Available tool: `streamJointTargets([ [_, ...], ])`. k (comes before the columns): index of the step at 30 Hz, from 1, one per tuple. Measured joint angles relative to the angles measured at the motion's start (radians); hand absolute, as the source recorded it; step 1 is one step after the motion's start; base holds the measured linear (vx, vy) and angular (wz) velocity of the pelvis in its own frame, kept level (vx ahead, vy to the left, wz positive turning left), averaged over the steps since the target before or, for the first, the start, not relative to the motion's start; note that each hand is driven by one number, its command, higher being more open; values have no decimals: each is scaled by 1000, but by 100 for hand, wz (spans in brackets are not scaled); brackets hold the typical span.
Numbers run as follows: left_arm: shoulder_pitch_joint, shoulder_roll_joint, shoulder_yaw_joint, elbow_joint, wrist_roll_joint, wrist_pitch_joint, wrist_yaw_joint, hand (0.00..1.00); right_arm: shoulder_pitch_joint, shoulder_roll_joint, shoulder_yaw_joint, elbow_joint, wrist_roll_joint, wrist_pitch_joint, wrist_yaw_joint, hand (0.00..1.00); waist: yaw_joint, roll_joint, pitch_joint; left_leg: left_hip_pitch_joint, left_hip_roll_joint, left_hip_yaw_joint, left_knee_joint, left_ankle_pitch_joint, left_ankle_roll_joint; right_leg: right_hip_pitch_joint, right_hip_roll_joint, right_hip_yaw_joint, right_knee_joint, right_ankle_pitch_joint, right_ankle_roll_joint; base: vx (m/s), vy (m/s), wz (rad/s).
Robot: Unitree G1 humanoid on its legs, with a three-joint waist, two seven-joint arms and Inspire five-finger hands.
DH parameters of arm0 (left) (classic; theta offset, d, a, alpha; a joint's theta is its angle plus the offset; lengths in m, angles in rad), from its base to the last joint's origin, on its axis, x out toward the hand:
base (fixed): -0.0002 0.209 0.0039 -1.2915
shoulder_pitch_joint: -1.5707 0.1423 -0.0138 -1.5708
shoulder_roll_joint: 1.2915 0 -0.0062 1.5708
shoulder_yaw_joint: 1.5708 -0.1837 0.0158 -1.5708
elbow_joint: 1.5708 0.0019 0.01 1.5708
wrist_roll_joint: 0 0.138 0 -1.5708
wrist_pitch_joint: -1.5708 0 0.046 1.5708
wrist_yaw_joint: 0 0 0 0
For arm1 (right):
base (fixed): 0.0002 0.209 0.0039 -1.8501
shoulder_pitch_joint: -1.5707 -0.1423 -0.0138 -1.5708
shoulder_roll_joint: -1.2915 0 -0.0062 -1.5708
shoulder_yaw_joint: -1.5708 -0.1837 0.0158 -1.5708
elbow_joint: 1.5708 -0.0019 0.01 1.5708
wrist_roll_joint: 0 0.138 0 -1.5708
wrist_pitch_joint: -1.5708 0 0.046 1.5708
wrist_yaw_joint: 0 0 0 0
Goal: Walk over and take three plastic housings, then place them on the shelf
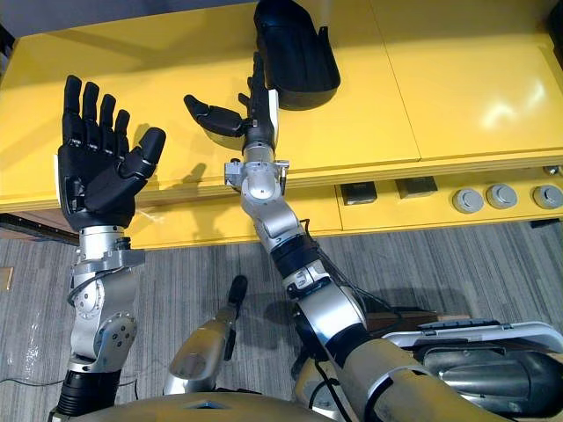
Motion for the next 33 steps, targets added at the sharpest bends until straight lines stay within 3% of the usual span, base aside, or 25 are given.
streamJointTargets([
  [11, 1, 0, 0, 0, 18, 0, 3, 100, -2, -1, 73, 16, 0, -37, 148, 100, -16, 0, 9, 11, 1, 18, 0, -12, -1, 5, 1, 12, -10, 5, 6, -10, -19, -4],
  [15, 33, 2, 2, 0, 24, -1, 21, 100, 72, -29, 173, -202, -51, -38, 230, 100, -37, -5, 12, 21, 4, 28, 0, -13, 2, 18, 8, 24, -32, 13, 10, 36, -32, -7],
  [17, 67, 3, 4, 0, 25, -1, 24, 100, 107, -85, 178, -351, -98, -38, 279, 100, -42, -12, 16, 34, 10, 40, 0, -19, 5, 38, 21, 33, -63, 28, 13, 41, -38, -16],
  [19, 85, 10, 4, -23, 36, -15, -1, 100, 120, -232, 139, -497, -156, -38, 363, 100, -57, -20, 16, 39, 16, 44, 0, -24, 8, 58, 36, 37, -107, 51, 15, 5, -19, -9],
  [22, 109, 37, 73, -23, 52, -17, 2, 100, 120, -394, 8, -575, -158, -39, 455, 100, -95, -30, 14, 39, 15, 59, 0, -26, 14, 62, 43, 43, -134, 75, 20, -18, -7, -16],
  [25, 138, 52, 119, -15, 46, -17, 2, 100, 119, -546, -87, -593, -158, -39, 493, 100, -98, -37, 13, 41, 16, 81, 0, -28, 19, 63, 49, 66, -157, 96, 24, 2, 0, -20],
  [27, 151, 68, 126, -6, 18, -17, 0, 100, 114, -702, -115, -593, -160, -36, 526, 100, -107, -45, 14, 44, 15, 87, 0, -27, 21, 73, 54, 69, -182, 111, 26, 10, 2, -11],
  [33, 147, 103, 98, 20, 17, -17, -30, 100, 64, -800, -20, -542, -167, 3, 618, 100, -116, -71, 5, 60, 20, 87, 0, -30, 18, 94, 62, 66, -194, 113, 25, 4, -27, -1],
])
